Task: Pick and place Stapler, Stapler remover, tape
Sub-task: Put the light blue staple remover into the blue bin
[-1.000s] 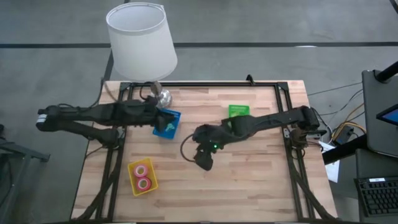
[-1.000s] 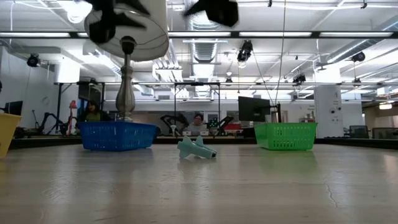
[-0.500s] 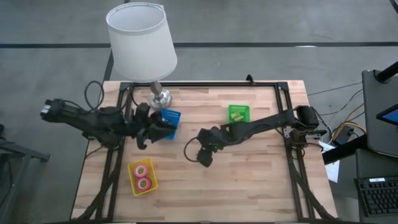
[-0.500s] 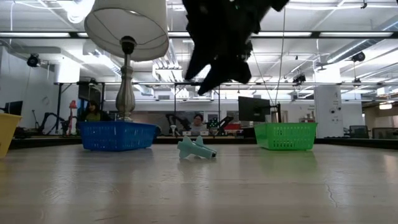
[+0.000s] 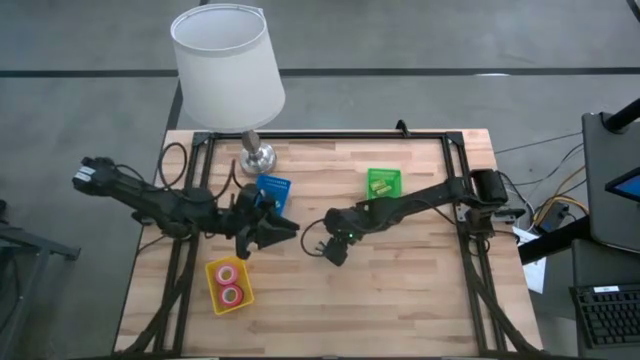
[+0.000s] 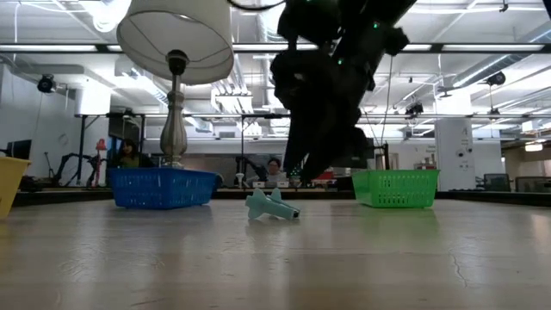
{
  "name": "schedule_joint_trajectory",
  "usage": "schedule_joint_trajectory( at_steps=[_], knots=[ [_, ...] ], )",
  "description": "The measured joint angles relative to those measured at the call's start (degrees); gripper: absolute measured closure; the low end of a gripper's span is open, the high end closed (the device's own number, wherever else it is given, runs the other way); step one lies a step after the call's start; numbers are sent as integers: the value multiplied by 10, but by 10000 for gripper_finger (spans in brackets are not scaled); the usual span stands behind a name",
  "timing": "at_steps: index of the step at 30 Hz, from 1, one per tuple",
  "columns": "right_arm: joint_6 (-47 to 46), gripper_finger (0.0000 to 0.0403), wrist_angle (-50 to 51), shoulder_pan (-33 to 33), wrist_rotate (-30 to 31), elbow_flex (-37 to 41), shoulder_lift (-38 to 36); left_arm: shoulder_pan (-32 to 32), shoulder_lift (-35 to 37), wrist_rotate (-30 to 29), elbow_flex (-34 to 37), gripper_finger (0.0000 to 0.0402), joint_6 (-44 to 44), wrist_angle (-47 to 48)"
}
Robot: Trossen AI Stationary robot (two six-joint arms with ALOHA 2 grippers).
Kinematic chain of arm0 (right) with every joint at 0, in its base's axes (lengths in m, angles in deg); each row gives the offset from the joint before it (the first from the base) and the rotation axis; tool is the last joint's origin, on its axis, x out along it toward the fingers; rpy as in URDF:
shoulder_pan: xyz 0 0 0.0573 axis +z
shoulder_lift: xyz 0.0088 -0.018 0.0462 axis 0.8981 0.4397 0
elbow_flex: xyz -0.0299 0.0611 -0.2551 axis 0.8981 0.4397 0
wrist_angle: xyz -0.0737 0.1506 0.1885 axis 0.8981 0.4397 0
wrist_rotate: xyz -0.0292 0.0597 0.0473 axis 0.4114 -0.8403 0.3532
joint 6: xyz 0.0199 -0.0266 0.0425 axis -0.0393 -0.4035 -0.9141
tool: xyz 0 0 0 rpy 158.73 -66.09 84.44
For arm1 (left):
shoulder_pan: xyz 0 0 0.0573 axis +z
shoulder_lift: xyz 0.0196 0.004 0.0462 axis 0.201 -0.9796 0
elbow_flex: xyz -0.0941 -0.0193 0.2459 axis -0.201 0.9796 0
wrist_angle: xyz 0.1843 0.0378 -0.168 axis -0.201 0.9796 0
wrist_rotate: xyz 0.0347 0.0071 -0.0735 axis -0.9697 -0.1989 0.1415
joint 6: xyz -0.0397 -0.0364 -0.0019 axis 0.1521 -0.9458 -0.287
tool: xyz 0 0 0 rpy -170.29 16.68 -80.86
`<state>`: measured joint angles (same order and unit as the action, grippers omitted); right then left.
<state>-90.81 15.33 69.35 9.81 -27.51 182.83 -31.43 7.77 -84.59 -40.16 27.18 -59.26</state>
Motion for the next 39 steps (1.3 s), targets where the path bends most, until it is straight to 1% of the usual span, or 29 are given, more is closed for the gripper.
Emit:
schedule_joint_trajectory(
  at_steps=[6,10,14,18,23,25,33,36,39],
  knots=[
    [-8,200,-4,0,-28,-31,54,0,2,0,0,270,-2,-4],
    [-11,201,-2,-3,-20,-60,77,0,12,0,0,271,-2,-6],
    [-9,212,15,-7,-16,-71,86,-1,18,0,0,271,-2,-5],
    [-6,231,17,-12,-15,-69,86,-2,21,0,0,271,1,-4],
    [-6,257,17,-15,12,-75,84,-2,21,0,0,271,11,-4],
    [-6,265,16,-19,12,-77,84,-2,21,0,0,271,11,-4],
    [-3,303,17,-28,-21,-74,85,-2,21,0,0,271,16,-3],
    [-1,325,17,-29,-33,-73,85,-2,21,0,0,271,16,-3],
    [0,357,17,-29,-36,-73,85,-2,21,0,0,271,16,-3]
  ],
)
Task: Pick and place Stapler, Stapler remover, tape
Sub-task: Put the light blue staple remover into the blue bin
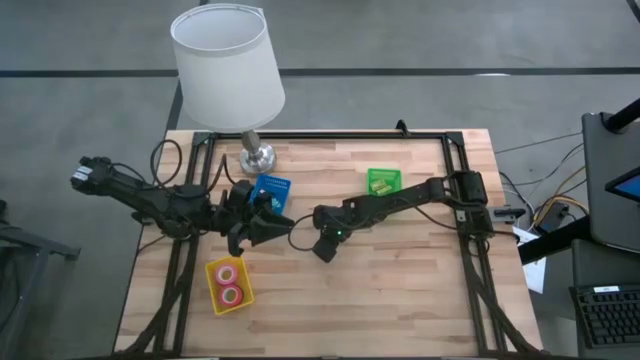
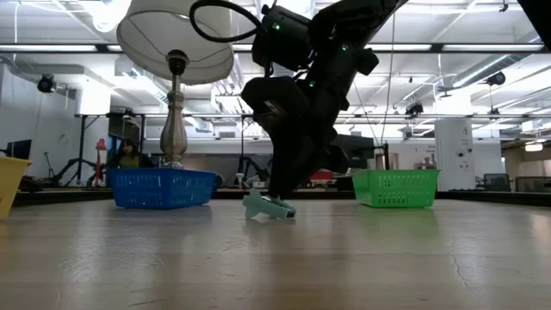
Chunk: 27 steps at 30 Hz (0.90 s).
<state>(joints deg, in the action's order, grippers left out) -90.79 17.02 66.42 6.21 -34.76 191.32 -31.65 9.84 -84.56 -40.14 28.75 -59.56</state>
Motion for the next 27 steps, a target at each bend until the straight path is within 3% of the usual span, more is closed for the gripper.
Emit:
schedule_joint_trajectory(
  at_steps=[4,11,19,22,27],
  knots=[
    [0,390,-11,-2,0,0,0,0,0,0,0,271,3,0],
    [-3,394,-8,-3,-4,0,-8,0,0,0,0,271,9,0],
    [0,395,-3,0,8,0,-90,1,3,25,0,271,80,33],
    [2,395,18,2,30,0,-138,0,6,26,0,271,77,60],
    [-6,395,31,20,119,0,-225,1,7,12,0,271,75,79]
  ],
)
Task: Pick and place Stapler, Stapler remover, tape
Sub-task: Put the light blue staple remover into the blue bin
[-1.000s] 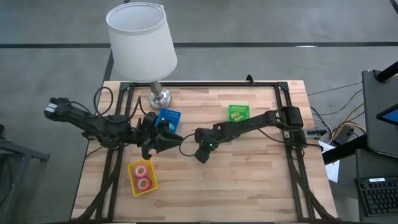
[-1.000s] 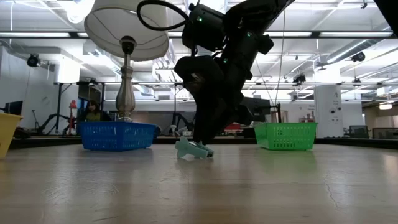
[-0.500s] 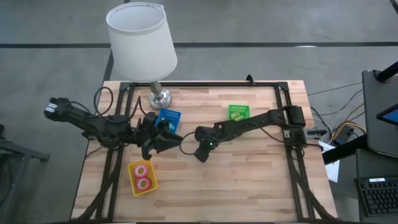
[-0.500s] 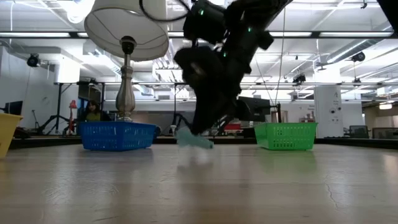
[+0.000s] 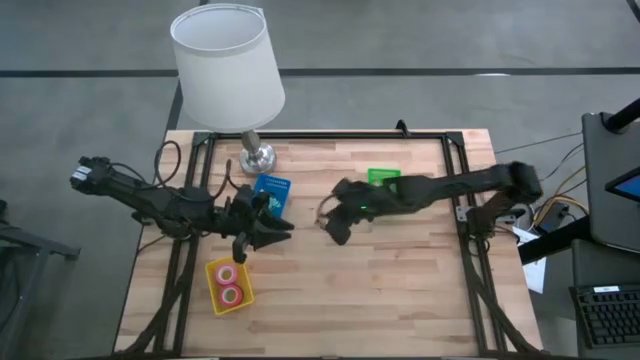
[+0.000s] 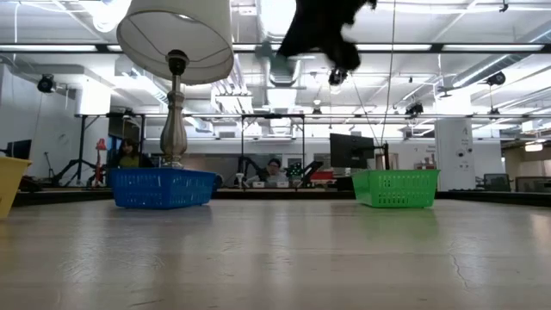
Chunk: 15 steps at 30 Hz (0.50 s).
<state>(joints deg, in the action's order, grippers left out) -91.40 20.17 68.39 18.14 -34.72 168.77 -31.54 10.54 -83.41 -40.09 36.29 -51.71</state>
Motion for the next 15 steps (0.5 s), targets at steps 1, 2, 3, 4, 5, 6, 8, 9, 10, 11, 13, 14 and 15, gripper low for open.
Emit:
schedule_joint_trajectory(
  at_steps=[1,2,3,4,5,6,8,9,10,11,13,14,15],
  knots=[
    [-6,395,0,7,26,0,-19,1,0,-17,0,271,-1,-3],
    [-14,395,0,14,57,0,-37,2,0,-38,0,271,-2,-5],
    [-24,395,-1,21,90,-2,-53,4,1,-58,0,271,-1,-5],
    [-32,395,-3,29,120,-2,-71,5,2,-77,0,271,1,-4],
    [-40,395,-4,36,149,-2,-85,6,2,-93,0,271,7,-2],
    [-48,395,-9,42,178,-2,-97,7,2,-107,0,271,15,-1],
    [-59,395,-19,55,227,-2,-118,6,0,-129,0,271,33,-2],
    [-61,395,-30,61,248,-2,-125,7,-4,-140,0,271,42,-4],
    [-61,395,-43,66,267,-2,-130,8,-9,-154,0,271,50,-4],
    [-61,395,-54,70,282,-2,-131,9,-15,-168,0,271,55,-3],
    [-57,395,-77,76,299,-6,-130,13,-26,-181,0,271,53,-1],
    [-55,395,-88,78,305,-9,-126,14,-32,-189,0,270,47,-4],
    [-54,395,-98,81,312,-12,-123,16,-36,-193,0,269,44,-12]
  ],
)
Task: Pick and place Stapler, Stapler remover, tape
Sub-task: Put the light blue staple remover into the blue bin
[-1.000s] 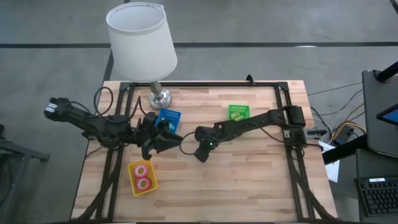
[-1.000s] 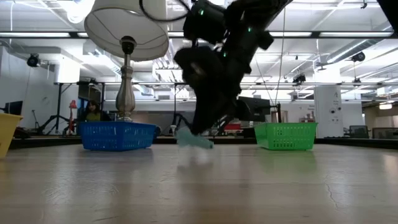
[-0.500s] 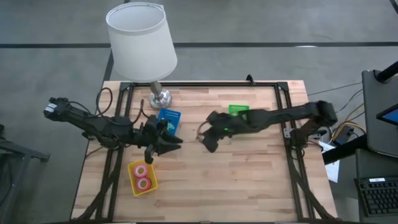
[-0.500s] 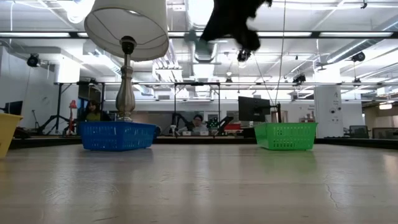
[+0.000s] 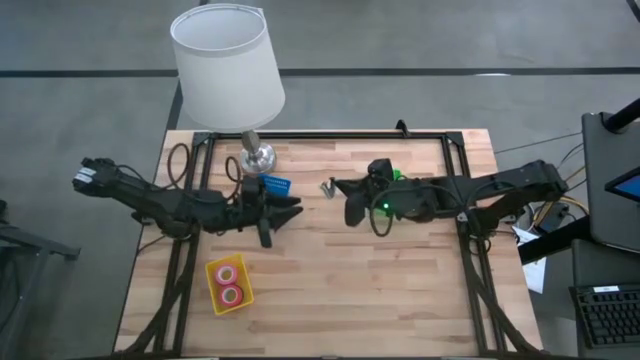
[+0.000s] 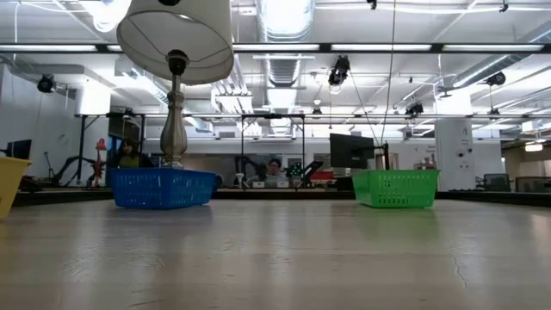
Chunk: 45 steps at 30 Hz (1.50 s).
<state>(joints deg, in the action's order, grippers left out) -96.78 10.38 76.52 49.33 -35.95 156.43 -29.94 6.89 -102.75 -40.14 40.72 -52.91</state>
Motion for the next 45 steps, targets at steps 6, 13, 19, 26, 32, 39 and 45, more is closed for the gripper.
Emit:
schedule_joint_trajectory(
  at_steps=[6,13,19,26,32,39,45],
  knots=[
    [-4,395,-17,9,35,-22,24,1,-13,-44,0,227,39,-10],
    [-2,395,-31,9,35,-66,61,4,-21,-46,0,171,55,-13],
    [15,395,-29,9,31,-111,99,4,-25,-54,-1,168,56,-20],
    [28,395,-28,13,6,-160,145,4,-23,-68,-1,170,56,-26],
    [34,395,12,17,4,-198,163,4,-18,-68,-1,183,55,-24],
    [39,395,43,18,14,-210,160,3,-17,-67,-1,247,54,-17],
    [39,395,43,21,17,-210,160,2,-17,-62,-1,309,51,-17]
  ],
)
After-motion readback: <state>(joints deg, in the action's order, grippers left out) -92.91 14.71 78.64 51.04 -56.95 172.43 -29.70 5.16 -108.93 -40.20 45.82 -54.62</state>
